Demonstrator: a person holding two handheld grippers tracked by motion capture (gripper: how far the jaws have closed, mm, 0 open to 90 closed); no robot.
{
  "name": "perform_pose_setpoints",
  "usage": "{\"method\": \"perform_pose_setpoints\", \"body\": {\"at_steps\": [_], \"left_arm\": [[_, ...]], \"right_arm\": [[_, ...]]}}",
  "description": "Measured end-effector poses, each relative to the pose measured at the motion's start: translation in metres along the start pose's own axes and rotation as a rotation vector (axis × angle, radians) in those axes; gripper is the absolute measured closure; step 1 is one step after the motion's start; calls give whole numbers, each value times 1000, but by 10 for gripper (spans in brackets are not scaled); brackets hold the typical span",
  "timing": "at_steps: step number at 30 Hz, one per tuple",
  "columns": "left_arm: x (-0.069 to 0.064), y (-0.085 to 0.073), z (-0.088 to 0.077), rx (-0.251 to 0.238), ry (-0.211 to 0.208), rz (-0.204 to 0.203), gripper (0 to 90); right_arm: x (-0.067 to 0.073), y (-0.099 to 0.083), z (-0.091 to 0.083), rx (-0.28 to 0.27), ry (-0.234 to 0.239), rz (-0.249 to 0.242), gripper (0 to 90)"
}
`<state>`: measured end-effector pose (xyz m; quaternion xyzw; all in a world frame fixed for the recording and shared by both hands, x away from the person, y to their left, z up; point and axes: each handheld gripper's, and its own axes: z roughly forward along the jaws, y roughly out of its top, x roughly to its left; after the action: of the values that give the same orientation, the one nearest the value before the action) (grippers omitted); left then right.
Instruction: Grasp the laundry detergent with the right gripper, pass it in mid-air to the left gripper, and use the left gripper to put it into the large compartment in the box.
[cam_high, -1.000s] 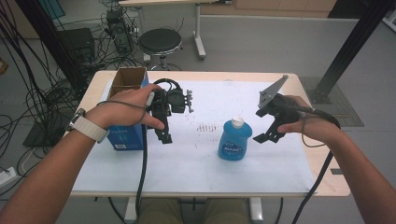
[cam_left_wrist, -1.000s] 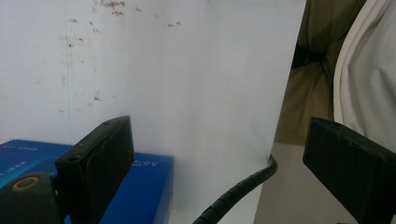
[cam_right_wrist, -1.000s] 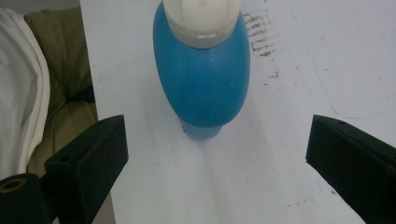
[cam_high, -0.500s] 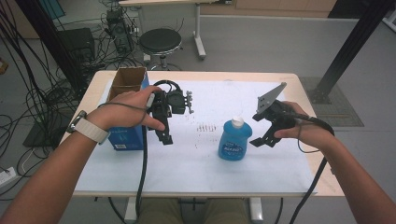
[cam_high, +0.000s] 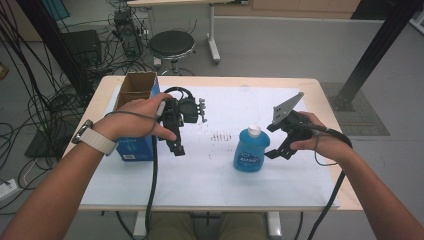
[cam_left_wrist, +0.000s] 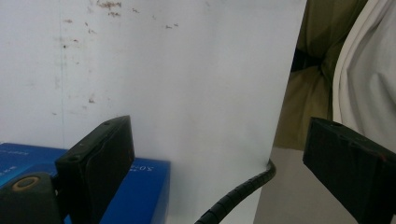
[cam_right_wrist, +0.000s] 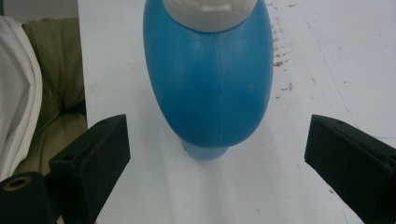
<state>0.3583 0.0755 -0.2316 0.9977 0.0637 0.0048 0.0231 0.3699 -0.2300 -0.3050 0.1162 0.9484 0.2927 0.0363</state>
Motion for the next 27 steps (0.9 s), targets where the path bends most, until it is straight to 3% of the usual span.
{"method": "perform_pose_setpoints", "body": {"at_steps": [27], "left_arm": [[-1,2,3,-6,-3,0,93]], "right_arm": [[-1,-8,18,-34,19,-4,62]]}}
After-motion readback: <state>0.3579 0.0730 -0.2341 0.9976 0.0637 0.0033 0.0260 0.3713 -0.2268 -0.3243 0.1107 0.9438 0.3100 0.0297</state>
